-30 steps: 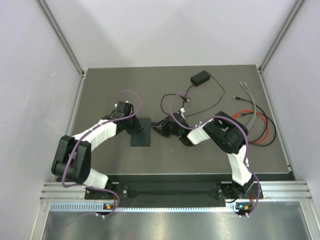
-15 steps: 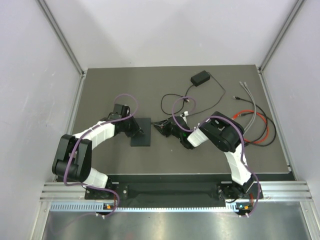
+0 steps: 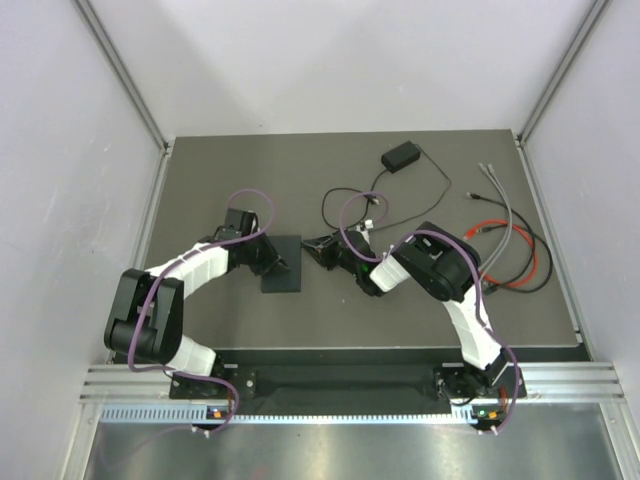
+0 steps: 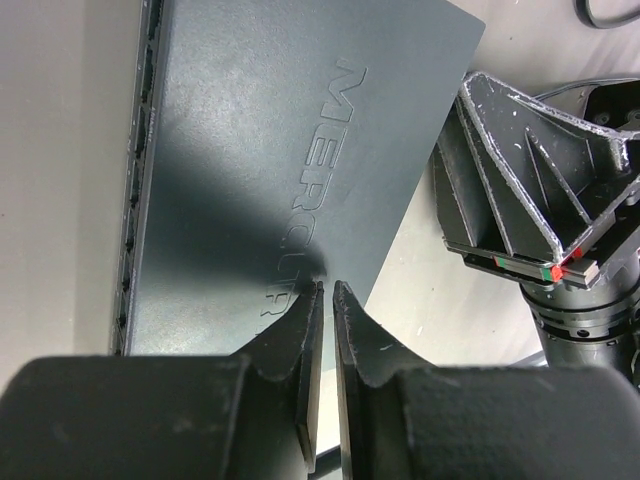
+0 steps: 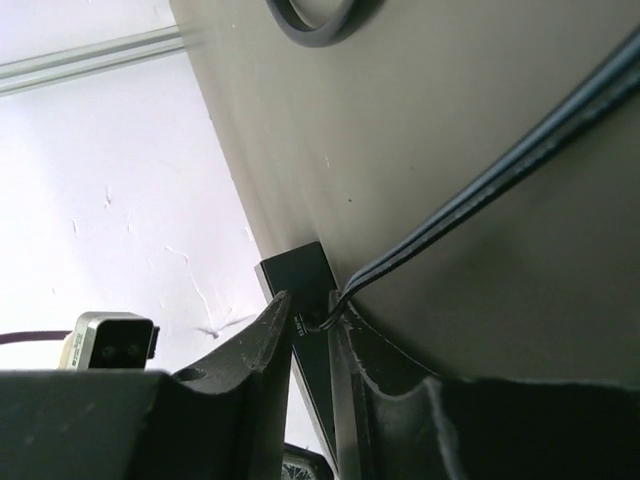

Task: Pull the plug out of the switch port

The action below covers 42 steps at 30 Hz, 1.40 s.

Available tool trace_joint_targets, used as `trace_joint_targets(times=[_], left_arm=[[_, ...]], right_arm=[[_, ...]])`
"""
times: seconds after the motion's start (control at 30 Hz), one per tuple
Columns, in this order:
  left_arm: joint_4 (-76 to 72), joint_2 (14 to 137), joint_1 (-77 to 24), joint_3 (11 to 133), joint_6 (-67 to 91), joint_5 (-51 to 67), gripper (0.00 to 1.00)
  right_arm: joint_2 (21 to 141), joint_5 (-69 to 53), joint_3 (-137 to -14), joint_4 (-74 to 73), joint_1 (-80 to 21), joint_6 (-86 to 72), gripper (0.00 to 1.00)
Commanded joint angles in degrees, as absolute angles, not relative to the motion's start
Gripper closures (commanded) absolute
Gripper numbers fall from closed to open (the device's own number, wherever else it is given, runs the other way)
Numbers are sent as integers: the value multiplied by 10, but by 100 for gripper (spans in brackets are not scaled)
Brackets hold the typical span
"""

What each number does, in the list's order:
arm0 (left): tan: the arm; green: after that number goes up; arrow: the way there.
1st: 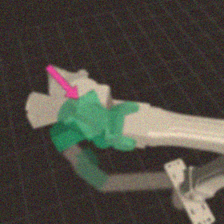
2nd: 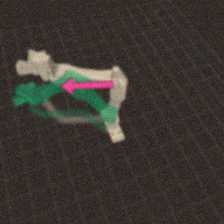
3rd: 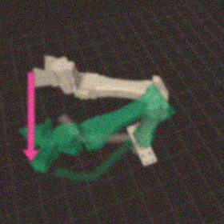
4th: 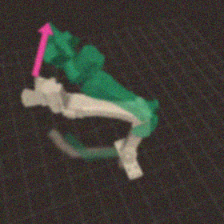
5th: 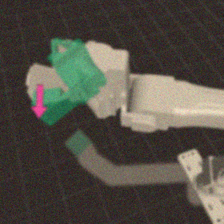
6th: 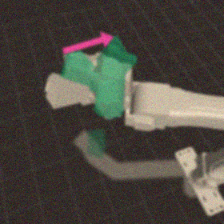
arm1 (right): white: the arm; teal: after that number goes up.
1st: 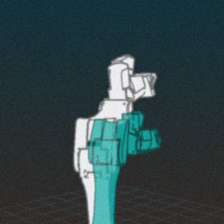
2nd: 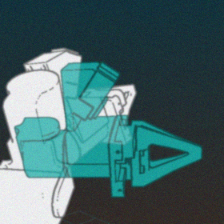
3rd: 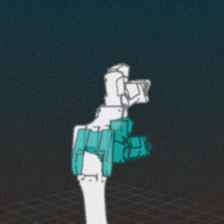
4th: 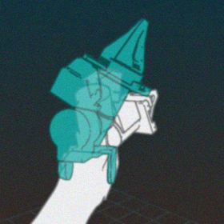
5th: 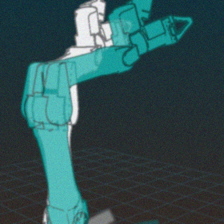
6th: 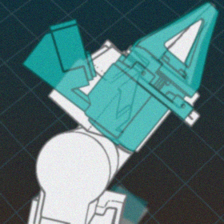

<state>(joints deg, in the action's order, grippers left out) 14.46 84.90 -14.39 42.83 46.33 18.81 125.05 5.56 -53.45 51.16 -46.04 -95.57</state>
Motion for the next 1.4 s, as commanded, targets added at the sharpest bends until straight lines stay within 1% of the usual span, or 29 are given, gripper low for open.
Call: trace_joint_targets(times=[0.0,0.03,0.1,0.23,0.4,0.53,0.6,0.7,0.77,0.9,0.93,0.97,1.0,1.07,1.2,1.27,1.37], left_arm=[[120,855,-139,426,456,200,87],[121,854,-139,427,454,200,87],[127,853,-139,432,450,194,87],[134,858,-139,454,442,202,86],[142,878,-138,499,445,214,84],[145,902,-139,541,453,220,80],[147,923,-140,570,453,205,77],[163,966,-140,623,439,197,76],[191,1003,-148,673,420,200,75],[313,1058,-183,778,367,114,74],[342,1070,-192,814,357,39,75],[365,1073,-210,824,342,13,76],[372,1075,-215,832,338,-15,81],[389,1083,-230,852,327,-48,85],[455,1129,-264,930,310,-111,99],[479,1159,-285,973,308,-131,100],[495,1185,-300,990,310,-157,100]], right_arm=[[1266,61,-541,539,-468,-982,83],[1267,61,-540,543,-469,-983,86],[1269,59,-533,548,-468,-991,89],[1275,55,-528,562,-470,-998,100],[1283,56,-525,566,-468,-1011,100],[1290,55,-522,565,-469,-1026,100],[1295,61,-522,567,-471,-1035,100],[1304,55,-526,570,-472,-1037,100],[1307,56,-526,570,-471,-1034,100],[1306,55,-531,557,-471,-1014,100],[1305,53,-533,547,-472,-1011,100],[1305,54,-535,544,-474,-1004,100],[1306,56,-535,541,-473,-1003,100],[1307,57,-534,539,-474,-999,100],[1309,59,-534,538,-474,-998,100],[1306,60,-535,533,-474,-996,100],[1303,62,-535,524,-475,-990,100]])
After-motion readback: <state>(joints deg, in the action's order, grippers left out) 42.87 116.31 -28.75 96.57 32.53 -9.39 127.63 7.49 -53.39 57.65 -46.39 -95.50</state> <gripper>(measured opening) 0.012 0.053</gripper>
